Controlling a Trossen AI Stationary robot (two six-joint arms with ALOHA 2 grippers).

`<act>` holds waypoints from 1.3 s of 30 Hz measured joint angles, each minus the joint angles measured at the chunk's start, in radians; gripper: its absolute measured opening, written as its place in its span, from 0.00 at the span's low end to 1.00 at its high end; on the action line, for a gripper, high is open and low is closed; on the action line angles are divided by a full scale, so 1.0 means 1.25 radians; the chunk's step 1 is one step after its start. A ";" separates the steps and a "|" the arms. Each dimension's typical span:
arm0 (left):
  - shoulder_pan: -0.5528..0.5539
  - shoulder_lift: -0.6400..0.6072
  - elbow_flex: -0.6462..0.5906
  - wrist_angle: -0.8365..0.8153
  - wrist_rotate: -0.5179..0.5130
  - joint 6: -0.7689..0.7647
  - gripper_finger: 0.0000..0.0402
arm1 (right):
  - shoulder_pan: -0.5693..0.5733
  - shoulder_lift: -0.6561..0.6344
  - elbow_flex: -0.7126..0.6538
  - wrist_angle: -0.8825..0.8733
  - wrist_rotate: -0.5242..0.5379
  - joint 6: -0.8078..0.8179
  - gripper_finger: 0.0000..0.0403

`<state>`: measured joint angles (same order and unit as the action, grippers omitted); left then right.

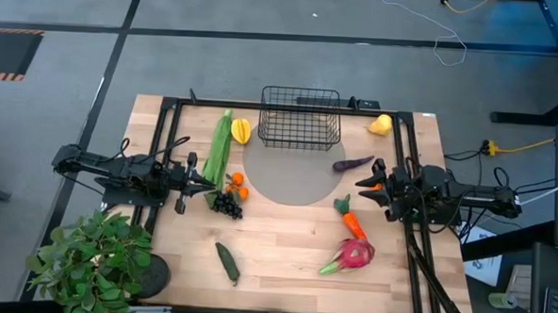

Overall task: Build produce basket
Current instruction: Put the purple eggplant into the black wire basket

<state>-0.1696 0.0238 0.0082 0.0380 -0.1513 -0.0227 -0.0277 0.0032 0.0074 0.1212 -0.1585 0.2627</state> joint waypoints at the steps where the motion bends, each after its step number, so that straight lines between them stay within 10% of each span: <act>1: 0.000 0.000 0.000 0.000 0.000 0.000 0.06 | 0.000 0.000 0.000 0.003 0.000 0.024 0.35; 39: 0.000 0.000 0.000 0.001 -0.013 0.036 0.06 | 0.000 0.000 0.000 0.043 0.000 0.115 0.35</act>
<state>-0.1696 0.0242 0.0079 0.0392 -0.1677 0.0221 -0.0277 0.0035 0.0074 0.1746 -0.1589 0.4059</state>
